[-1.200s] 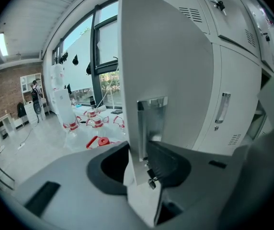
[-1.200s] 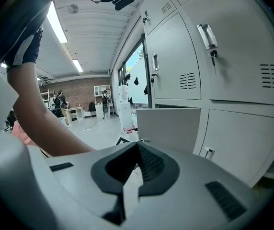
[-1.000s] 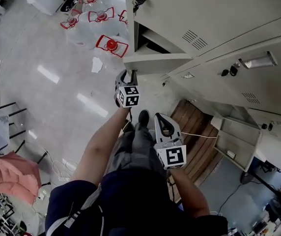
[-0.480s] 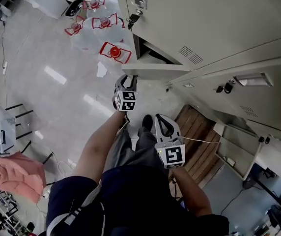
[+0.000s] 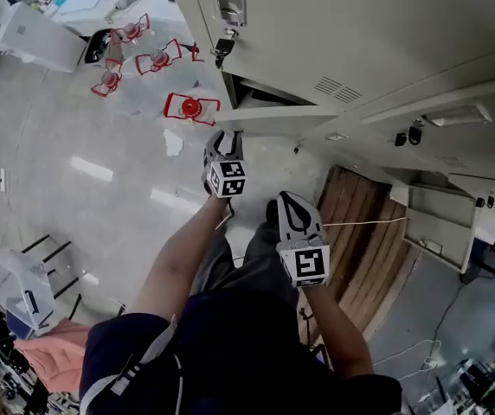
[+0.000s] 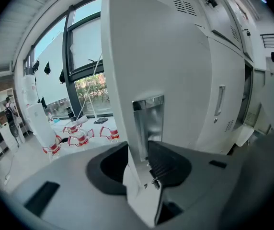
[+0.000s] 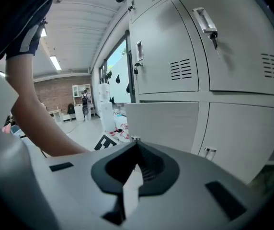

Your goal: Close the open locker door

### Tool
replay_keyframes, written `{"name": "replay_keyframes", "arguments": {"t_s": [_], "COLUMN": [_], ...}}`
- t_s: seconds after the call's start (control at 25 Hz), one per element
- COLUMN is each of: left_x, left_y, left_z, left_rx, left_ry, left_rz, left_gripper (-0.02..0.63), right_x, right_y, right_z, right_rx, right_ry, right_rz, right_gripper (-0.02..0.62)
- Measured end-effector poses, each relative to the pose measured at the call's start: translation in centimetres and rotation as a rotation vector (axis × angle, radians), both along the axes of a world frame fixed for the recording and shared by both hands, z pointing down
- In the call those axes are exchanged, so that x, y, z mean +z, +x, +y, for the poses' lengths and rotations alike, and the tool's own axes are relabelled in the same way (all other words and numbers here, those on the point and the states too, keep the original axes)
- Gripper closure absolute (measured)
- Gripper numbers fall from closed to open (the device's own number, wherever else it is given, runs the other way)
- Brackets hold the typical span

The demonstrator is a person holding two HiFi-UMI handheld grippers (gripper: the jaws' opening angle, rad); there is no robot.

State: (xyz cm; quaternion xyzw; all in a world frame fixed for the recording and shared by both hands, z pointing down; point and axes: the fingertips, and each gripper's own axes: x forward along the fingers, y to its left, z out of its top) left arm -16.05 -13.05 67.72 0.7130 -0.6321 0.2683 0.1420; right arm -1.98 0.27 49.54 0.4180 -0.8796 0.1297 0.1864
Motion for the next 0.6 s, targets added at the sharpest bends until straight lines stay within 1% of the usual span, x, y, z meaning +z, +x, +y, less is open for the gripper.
{"name": "replay_keyframes", "arguments": {"t_s": [0.16,0.28,0.44,0.6], "left_x": [0.1,0.0,-0.2,-0.2], "left_y": [-0.3,-0.3,-0.5,-0.6], "left_z": [-0.9,-1.5,-2.1,-2.4], "left_rx": [0.012,0.032,0.03,0.017], "left_ry": [0.0,0.013,0.041,0.059], "left_rz": [0.009,0.0,-0.009,-0.027], "left_gripper": [0.471,0.469,0.469,0.466], "right_x": [-0.2,-0.1,0.0,0.0], "right_y": [-1.9,-2.9,-3.2,-2.9], "right_z": [0.4,1.1,1.8,2.3], "right_rx": [0.134,0.203,0.269,0.287], "right_ry": [0.001,-0.001,0.001,-0.009], "right_rz": [-0.006,-0.002,0.004,-0.008], "right_gripper": [0.598,0.6,0.6,0.6]}}
